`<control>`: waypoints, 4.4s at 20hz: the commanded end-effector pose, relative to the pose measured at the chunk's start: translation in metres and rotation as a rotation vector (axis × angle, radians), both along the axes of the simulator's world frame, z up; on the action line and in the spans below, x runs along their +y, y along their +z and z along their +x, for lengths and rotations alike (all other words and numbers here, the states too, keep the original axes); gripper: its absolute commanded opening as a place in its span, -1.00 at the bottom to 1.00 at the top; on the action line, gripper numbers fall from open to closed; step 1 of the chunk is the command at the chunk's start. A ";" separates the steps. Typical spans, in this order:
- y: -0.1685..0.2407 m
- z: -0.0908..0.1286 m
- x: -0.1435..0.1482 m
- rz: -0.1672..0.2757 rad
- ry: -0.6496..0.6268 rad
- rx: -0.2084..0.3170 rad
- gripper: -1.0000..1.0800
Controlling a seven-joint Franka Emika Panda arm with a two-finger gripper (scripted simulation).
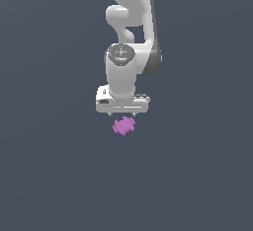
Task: Pick up the object and move it to a goal position.
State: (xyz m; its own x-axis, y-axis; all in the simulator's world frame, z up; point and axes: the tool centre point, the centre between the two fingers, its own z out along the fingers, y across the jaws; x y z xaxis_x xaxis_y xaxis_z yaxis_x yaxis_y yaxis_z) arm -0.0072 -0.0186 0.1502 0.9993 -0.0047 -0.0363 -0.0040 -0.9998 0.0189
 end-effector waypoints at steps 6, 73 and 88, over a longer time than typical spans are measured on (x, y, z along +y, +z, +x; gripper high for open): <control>0.003 -0.001 0.007 0.011 0.015 0.003 0.62; -0.114 0.020 -0.040 0.525 0.625 0.302 0.62; -0.122 0.015 -0.037 0.526 0.626 0.302 -1.00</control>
State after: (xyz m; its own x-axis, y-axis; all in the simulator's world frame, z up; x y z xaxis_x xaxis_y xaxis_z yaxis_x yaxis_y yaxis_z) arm 0.0091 -0.0561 0.0302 0.7613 0.6329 -0.1410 0.4811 -0.6971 -0.5315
